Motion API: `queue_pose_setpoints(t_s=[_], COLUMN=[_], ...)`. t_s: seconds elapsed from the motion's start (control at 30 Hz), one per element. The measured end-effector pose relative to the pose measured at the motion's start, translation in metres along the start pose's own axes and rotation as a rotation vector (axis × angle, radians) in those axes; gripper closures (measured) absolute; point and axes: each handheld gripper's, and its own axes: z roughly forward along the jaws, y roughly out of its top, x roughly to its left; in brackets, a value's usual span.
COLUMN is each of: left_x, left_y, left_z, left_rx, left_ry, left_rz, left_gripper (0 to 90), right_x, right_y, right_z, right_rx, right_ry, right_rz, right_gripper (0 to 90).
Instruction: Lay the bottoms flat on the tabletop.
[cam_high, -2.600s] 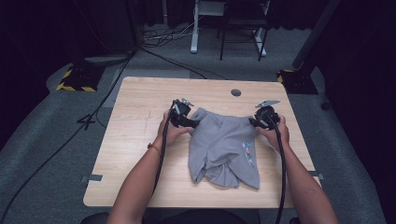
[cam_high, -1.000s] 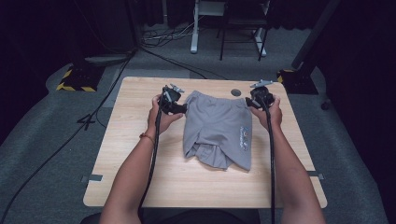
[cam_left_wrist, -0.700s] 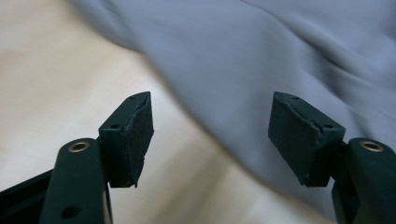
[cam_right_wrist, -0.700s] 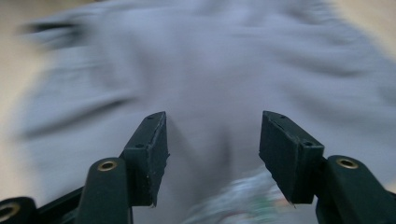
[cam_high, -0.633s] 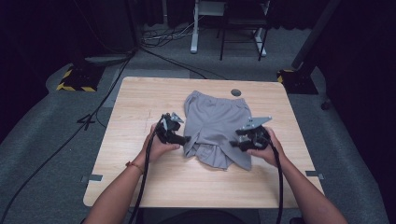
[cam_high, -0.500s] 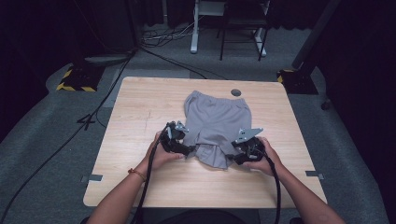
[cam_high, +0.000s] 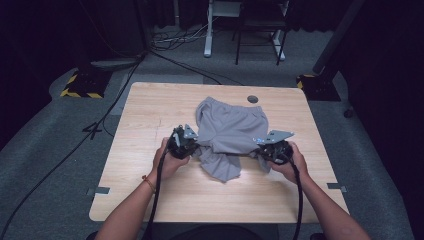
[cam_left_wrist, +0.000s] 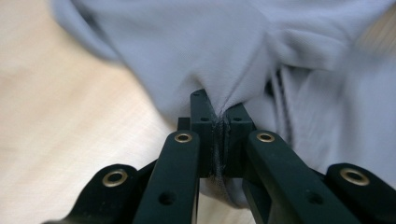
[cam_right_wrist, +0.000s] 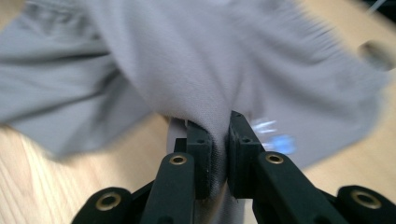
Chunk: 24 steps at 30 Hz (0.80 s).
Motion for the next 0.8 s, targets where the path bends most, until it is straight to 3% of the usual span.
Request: queue_pose_setpoints(t_s=[0.07, 0.17, 0.2, 0.27, 0.33, 0.37, 0.43, 0.47, 0.5, 0.53, 0.57, 0.6, 0.63, 0.67, 0.7, 0.73, 0.8], left_x=[0.002, 0.005, 0.005, 0.005, 0.005, 0.004, 0.004, 0.006, 0.006, 0.008, 0.008, 0.007, 0.007, 0.006, 0.004, 0.004, -0.002], left_y=[0.005, 0.024, 0.029, 0.038, 0.041, 0.04, 0.035, 0.033, 0.033, 0.03, 0.026, 0.021, 0.021, 0.018, 0.012, 0.012, 0.006], left_z=[-0.009, -0.033, -0.038, -0.043, -0.037, -0.03, -0.006, 0.002, 0.002, 0.008, 0.011, 0.013, 0.013, 0.012, 0.005, 0.005, -0.003], left_rx=[-0.021, -0.049, -0.043, -0.045, -0.026, -0.012, 0.045, 0.07, 0.07, 0.076, 0.066, 0.077, 0.077, 0.073, 0.053, 0.053, 0.051], left_ry=[0.005, 0.035, 0.029, 0.056, 0.041, 0.051, 0.108, 0.115, 0.115, 0.095, 0.08, 0.07, 0.07, 0.063, 0.02, 0.02, -0.013], left_rz=[0.004, 0.056, 0.071, 0.088, 0.092, 0.096, 0.083, 0.062, 0.062, 0.039, 0.019, 0.006, 0.006, 0.008, 0.007, 0.007, 0.023], left_gripper=[85.9, 84.7, 84.7, 81.9, 77.4, 75.7, 64.8, 56.1, 54.6, 54.6, 49.2, 34.4, 29.3, 25.6, 24.4, 23.0, 23.0], right_x=[-0.004, -0.014, -0.014, -0.02, -0.026, -0.028, -0.034, -0.037, -0.037, -0.04, -0.043, -0.047, -0.047, -0.047, -0.047, -0.047, -0.046], right_y=[0.004, 0.02, 0.02, 0.029, 0.032, 0.033, 0.033, 0.032, 0.032, 0.03, 0.027, 0.021, 0.021, 0.018, 0.018, 0.018, 0.019], right_z=[-0.006, -0.026, -0.026, -0.03, -0.022, -0.016, 0.005, 0.018, 0.018, 0.029, 0.038, 0.047, 0.047, 0.043, 0.038, 0.038, 0.015], right_rx=[-0.021, -0.092, -0.092, -0.094, -0.078, -0.067, -0.003, 0.039, 0.039, 0.074, 0.099, 0.114, 0.114, 0.091, 0.085, 0.085, 0.016], right_ry=[-0.012, -0.052, -0.052, -0.07, -0.079, -0.091, -0.118, -0.142, -0.142, -0.16, -0.174, -0.162, -0.162, -0.137, -0.138, -0.138, -0.147], right_rz=[0.008, 0.023, 0.023, 0.042, 0.046, 0.043, 0.053, 0.055, 0.055, 0.061, 0.072, 0.101, 0.101, 0.123, 0.116, 0.116, 0.1], right_gripper=[82.1, 82.1, 82.1, 81.3, 79.0, 77.2, 63.8, 57.2, 57.2, 54.7, 50.3, 45.0, 45.0, 40.8, 39.8, 39.8, 40.3])
